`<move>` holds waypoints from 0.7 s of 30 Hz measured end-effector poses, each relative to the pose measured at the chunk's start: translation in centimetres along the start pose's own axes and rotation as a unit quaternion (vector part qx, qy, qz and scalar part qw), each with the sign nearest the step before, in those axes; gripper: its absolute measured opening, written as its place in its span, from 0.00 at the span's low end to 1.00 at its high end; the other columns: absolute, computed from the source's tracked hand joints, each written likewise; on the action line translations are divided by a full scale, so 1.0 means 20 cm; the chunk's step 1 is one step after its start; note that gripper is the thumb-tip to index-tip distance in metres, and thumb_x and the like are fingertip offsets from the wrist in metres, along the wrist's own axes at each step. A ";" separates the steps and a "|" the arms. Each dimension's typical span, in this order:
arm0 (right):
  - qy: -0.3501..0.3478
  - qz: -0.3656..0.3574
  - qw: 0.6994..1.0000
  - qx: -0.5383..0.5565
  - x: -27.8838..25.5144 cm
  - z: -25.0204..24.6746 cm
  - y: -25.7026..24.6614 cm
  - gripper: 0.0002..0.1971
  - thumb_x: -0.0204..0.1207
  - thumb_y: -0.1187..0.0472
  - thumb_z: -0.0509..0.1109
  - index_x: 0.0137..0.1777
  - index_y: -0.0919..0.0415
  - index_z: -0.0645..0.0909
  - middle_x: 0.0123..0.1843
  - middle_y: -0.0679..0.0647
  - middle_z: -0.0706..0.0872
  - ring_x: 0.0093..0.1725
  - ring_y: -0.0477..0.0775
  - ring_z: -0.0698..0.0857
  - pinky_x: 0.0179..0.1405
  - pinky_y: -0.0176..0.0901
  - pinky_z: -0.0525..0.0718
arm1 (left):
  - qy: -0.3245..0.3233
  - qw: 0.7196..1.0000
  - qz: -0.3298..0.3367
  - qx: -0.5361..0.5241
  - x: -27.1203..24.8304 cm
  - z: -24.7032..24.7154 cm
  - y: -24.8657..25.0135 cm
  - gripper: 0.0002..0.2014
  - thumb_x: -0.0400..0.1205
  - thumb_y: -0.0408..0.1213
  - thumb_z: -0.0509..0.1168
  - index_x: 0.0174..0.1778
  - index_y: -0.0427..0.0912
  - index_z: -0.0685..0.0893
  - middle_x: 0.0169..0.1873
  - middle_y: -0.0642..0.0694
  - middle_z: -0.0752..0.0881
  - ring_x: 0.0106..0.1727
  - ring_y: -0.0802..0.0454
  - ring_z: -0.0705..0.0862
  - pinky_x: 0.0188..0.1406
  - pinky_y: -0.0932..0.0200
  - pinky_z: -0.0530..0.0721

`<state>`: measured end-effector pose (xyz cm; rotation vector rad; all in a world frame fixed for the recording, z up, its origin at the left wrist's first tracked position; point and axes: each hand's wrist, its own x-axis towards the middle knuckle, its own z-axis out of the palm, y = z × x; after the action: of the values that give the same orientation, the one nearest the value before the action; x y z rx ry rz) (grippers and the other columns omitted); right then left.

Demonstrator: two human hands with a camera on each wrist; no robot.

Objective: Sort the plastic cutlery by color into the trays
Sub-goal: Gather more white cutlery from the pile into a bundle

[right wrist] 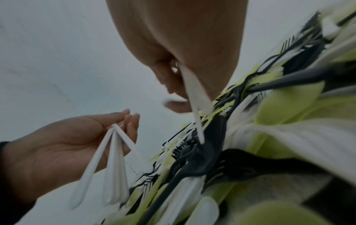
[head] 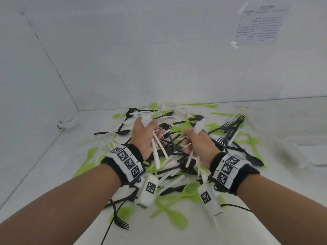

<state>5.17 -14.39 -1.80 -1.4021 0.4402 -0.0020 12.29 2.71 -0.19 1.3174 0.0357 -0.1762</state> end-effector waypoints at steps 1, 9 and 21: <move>0.022 -0.005 1.000 -0.021 0.00 0.00 0.00 0.14 0.86 0.48 0.67 0.60 0.59 0.76 0.40 0.55 0.78 0.28 0.50 0.76 0.29 0.43 0.82 | -0.002 1.000 0.006 0.017 0.00 -0.01 0.00 0.12 0.87 0.35 0.68 0.64 0.38 0.76 0.41 0.42 0.81 0.37 0.46 0.89 0.35 0.57 0.88; -0.081 -0.065 0.995 -0.001 -0.08 0.18 -0.02 0.11 0.91 0.56 0.57 0.68 0.59 0.72 0.42 0.53 0.75 0.29 0.46 0.71 0.26 0.40 0.70 | -0.080 0.994 -0.068 -0.005 -0.13 0.09 -0.03 0.30 0.81 0.53 0.74 0.71 0.43 0.68 0.48 0.44 0.79 0.41 0.51 0.80 0.43 0.50 0.81; -0.028 -0.254 0.954 -0.159 -0.06 0.31 0.07 0.08 0.86 0.51 0.69 0.51 0.47 0.90 0.52 0.55 0.88 0.53 0.51 0.87 0.55 0.48 0.87 | -0.022 0.994 -0.096 -0.048 -0.17 0.04 0.01 0.22 0.86 0.49 0.58 0.70 0.37 0.73 0.68 0.29 0.82 0.62 0.35 0.88 0.58 0.38 0.90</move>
<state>5.45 -7.91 -2.21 -1.7971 0.0189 -0.3224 8.88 2.40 0.68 1.2140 0.1329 -0.3624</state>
